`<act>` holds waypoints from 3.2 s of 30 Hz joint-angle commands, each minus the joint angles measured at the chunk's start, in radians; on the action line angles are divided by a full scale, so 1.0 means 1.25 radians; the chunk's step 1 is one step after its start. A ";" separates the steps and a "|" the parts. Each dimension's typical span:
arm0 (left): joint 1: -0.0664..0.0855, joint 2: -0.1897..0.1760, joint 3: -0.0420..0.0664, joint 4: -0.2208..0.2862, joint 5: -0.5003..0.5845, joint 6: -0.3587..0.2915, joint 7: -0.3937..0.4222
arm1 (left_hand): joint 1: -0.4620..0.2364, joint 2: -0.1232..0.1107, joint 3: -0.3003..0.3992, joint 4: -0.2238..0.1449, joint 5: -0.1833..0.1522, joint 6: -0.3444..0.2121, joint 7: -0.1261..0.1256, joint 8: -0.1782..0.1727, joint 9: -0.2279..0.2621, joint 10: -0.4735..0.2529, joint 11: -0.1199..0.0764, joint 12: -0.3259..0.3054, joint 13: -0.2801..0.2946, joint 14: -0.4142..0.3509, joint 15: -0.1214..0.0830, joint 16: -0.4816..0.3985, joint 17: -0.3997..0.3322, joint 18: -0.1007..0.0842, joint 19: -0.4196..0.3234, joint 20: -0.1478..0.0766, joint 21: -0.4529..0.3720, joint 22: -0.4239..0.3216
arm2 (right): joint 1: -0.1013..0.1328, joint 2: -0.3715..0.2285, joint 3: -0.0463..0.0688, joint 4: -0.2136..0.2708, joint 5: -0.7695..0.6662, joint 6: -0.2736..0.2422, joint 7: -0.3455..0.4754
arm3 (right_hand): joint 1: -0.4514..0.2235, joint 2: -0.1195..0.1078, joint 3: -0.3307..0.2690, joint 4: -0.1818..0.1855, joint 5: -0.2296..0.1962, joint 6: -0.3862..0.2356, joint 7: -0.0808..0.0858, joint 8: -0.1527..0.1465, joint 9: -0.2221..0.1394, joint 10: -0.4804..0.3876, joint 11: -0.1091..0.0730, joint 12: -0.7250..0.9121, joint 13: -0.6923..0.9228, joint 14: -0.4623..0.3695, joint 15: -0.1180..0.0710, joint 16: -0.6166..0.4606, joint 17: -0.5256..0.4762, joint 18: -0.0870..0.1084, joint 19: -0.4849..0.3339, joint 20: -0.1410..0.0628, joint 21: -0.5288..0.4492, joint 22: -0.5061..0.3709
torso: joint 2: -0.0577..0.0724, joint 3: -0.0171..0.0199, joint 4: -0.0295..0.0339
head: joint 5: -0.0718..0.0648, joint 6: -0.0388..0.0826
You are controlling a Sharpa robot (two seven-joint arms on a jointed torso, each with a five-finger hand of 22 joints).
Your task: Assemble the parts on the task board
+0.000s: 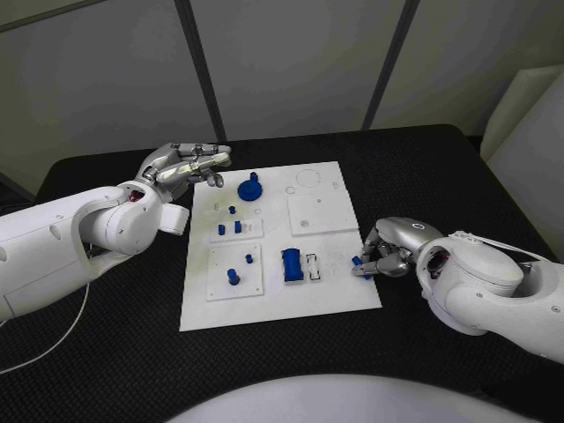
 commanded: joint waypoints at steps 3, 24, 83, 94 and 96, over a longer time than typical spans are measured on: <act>0.001 0.000 0.000 0.001 0.002 0.009 0.004 | -0.008 -0.002 0.004 0.001 -0.005 0.000 0.002 -0.003 0.001 -0.001 0.003 -0.002 0.001 -0.001 0.003 -0.004 -0.001 -0.010 0.006 0.002 -0.003 -0.001 | -0.007 0.008 -0.005 -0.003 -0.019 0.046 -0.026 | 0.056 0.020 0.014 -0.032 0.065 0.008 -0.001 -0.010 -0.004 0.001 -0.009 0.001 0.018 0.040 -0.006 0.005 0.002 -0.012 0.083 -0.008 0.002 0.211 | -0.001 -0.0003 0.0012 | 0.000 0.000; -0.001 0.001 0.000 0.002 0.002 0.008 0.004 | -0.009 -0.001 0.005 0.001 -0.005 0.000 0.002 -0.003 0.001 -0.001 0.003 -0.002 0.001 -0.001 0.003 -0.005 0.000 -0.010 0.007 0.002 -0.005 -0.001 | -0.007 0.035 -0.004 0.052 0.202 -0.248 0.016 | 0.079 0.052 0.052 -0.062 0.304 0.008 -0.006 -0.012 -0.011 0.002 -0.014 -0.010 0.015 0.039 -0.010 0.002 0.002 -0.012 0.083 -0.012 0.002 0.211 | 0.001 -0.0006 0.0017 | 0.009 0.004; -0.001 -0.002 0.001 0.006 0.002 0.012 0.000 | -0.010 -0.002 0.007 -0.001 -0.005 0.000 0.002 -0.003 0.001 -0.001 0.003 -0.001 0.001 -0.001 0.003 -0.005 0.000 -0.010 0.007 0.001 -0.006 -0.002 | -0.007 0.158 -0.004 -0.028 0.236 -0.168 -0.047 | -0.050 0.014 -0.001 0.042 0.268 0.089 -0.031 0.018 0.040 0.018 -0.032 0.005 0.029 0.043 -0.024 0.010 0.020 -0.012 0.083 -0.023 0.002 0.211 | 0.000 0.0004 0.0000 | 0.020 -0.005; -0.001 -0.002 0.001 0.005 0.002 0.011 0.000 | -0.010 -0.002 0.007 -0.001 -0.005 0.000 0.002 -0.003 0.001 -0.001 0.003 -0.001 0.001 -0.001 0.003 -0.005 0.000 -0.010 0.007 0.001 -0.006 -0.002 | -0.007 0.151 -0.004 -0.028 0.218 -0.169 -0.049 | -0.025 0.008 -0.022 0.030 0.011 0.090 -0.031 0.021 0.082 0.021 -0.033 0.006 0.033 0.043 -0.025 0.010 0.022 -0.012 0.083 -0.026 0.002 0.211 | 0.000 0.0002 0.0001 | 0.020 -0.007; -0.001 -0.002 0.001 0.005 0.002 0.011 0.000 | -0.010 -0.002 0.007 -0.001 -0.005 0.000 0.002 -0.003 0.001 -0.001 0.003 -0.001 0.001 -0.001 0.003 -0.005 0.000 -0.010 0.007 0.001 -0.006 -0.002 | -0.007 0.149 -0.004 -0.028 0.215 -0.169 -0.049 | -0.023 0.008 -0.025 0.028 -0.003 0.090 -0.031 0.021 0.085 0.021 -0.032 0.006 0.033 0.043 -0.024 0.010 0.023 -0.012 0.083 -0.025 0.002 0.211 | 0.000 0.0002 0.0001 | 0.020 -0.007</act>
